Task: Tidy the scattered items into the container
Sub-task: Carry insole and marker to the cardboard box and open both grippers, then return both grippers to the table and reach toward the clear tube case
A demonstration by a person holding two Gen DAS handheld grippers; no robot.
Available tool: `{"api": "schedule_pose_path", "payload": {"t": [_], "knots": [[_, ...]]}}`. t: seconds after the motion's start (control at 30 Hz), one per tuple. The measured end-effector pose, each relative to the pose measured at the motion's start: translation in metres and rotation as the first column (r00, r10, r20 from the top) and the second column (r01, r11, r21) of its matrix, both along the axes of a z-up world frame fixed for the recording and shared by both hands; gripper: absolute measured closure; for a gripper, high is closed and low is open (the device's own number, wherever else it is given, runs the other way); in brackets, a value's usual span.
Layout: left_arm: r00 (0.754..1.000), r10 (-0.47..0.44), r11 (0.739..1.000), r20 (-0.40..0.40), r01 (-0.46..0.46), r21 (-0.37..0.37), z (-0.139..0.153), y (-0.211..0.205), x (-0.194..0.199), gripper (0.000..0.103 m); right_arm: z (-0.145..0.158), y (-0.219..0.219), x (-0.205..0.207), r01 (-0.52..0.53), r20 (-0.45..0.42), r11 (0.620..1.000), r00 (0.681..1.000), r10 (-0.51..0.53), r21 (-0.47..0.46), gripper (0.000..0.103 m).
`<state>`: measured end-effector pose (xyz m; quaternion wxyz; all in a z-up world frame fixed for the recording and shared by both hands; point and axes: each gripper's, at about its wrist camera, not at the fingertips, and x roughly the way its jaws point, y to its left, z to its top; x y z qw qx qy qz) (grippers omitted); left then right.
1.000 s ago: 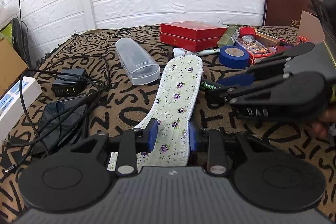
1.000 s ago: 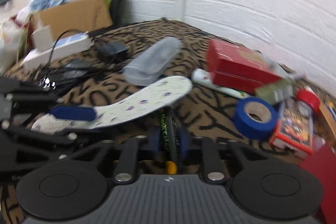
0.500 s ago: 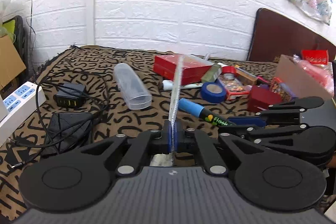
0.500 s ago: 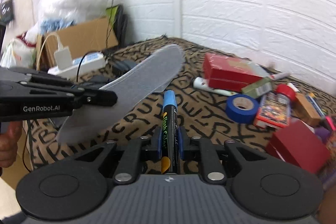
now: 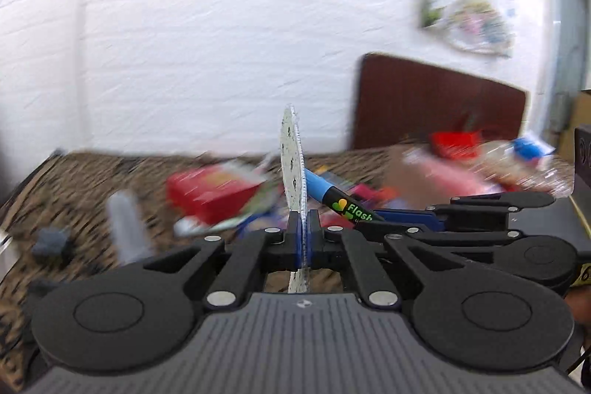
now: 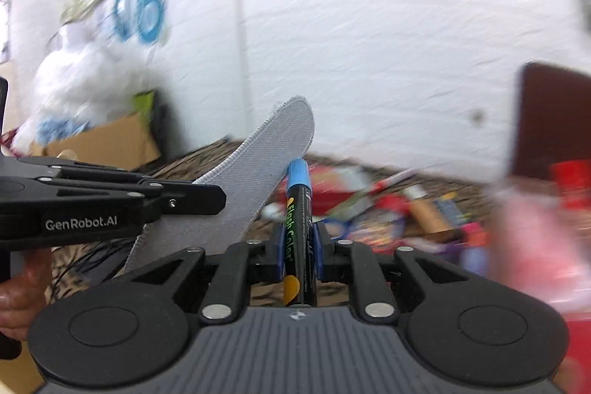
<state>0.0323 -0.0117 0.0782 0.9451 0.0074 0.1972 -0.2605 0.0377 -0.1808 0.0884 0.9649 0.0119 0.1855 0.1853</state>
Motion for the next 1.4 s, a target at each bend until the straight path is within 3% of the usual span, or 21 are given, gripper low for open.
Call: {"api": "schedule_pose_path", "payload": {"t": [0.13, 0.3, 0.53, 0.7, 0.8, 0.83, 0.93, 1.03, 1.2, 1.4], "knots": [[0.992, -0.118, 0.992, 0.038, 0.119, -0.032, 0.014, -0.051, 0.002, 0.097, 0.020, -0.056, -0.023, 0.148, 0.057, 0.989, 0.987, -0.148, 0.000, 0.089], [0.972, -0.234, 0.970, 0.032, 0.236, -0.065, 0.017, -0.115, 0.013, 0.097, 0.032, -0.126, -0.038, 0.338, 0.090, 0.941, 0.938, -0.336, -0.017, 0.089], [0.953, -0.302, 0.953, 0.025, 0.302, -0.003, 0.005, -0.169, 0.023, 0.097, 0.011, -0.196, -0.029, 0.508, 0.042, 0.861, 0.861, -0.506, -0.029, 0.089], [0.949, -0.314, 0.949, 0.042, 0.312, 0.044, 0.001, -0.181, 0.024, 0.095, -0.007, -0.217, -0.017, 0.553, -0.009, 0.833, 0.833, -0.553, -0.037, 0.089], [0.952, -0.304, 0.950, 0.030, 0.300, 0.083, -0.005, -0.188, 0.027, 0.084, -0.014, -0.215, -0.020, 0.568, -0.017, 0.822, 0.822, -0.569, -0.048, 0.084], [0.955, -0.295, 0.952, 0.023, 0.292, 0.097, -0.009, -0.190, 0.028, 0.072, -0.015, -0.214, -0.022, 0.572, -0.014, 0.819, 0.819, -0.573, -0.049, 0.080], [0.954, -0.299, 0.950, 0.030, 0.294, 0.106, -0.015, -0.187, 0.024, 0.059, -0.016, -0.212, -0.022, 0.573, -0.010, 0.818, 0.819, -0.574, -0.056, 0.069], [0.950, -0.300, 0.952, 0.086, 0.291, 0.098, -0.011, -0.182, 0.010, 0.025, -0.014, -0.208, -0.028, 0.575, 0.004, 0.817, 0.818, -0.575, -0.050, 0.064], [0.944, -0.304, 0.952, 0.132, 0.294, 0.089, 0.000, -0.166, -0.008, 0.021, -0.007, -0.199, -0.038, 0.570, 0.030, 0.822, 0.822, -0.569, -0.021, 0.056], [0.959, -0.254, 0.967, 0.124, 0.248, 0.063, 0.004, -0.127, -0.020, 0.021, 0.000, -0.168, -0.048, 0.502, 0.045, 0.865, 0.864, -0.502, -0.008, 0.055]]}}
